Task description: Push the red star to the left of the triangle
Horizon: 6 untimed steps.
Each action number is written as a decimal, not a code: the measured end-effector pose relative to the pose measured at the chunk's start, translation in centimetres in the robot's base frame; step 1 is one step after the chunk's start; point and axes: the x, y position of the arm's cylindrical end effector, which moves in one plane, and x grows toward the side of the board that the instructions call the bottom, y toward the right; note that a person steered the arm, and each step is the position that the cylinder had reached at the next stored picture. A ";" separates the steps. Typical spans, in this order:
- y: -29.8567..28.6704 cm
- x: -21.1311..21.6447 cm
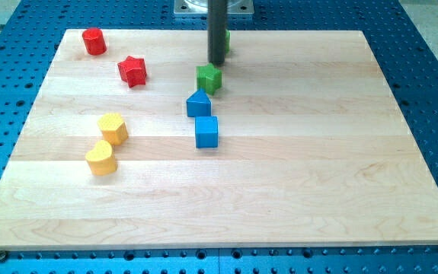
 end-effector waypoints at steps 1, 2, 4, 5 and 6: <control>-0.7 0.0; -4.1 0.9; -15.5 0.9; -15.0 5.8; -13.6 11.2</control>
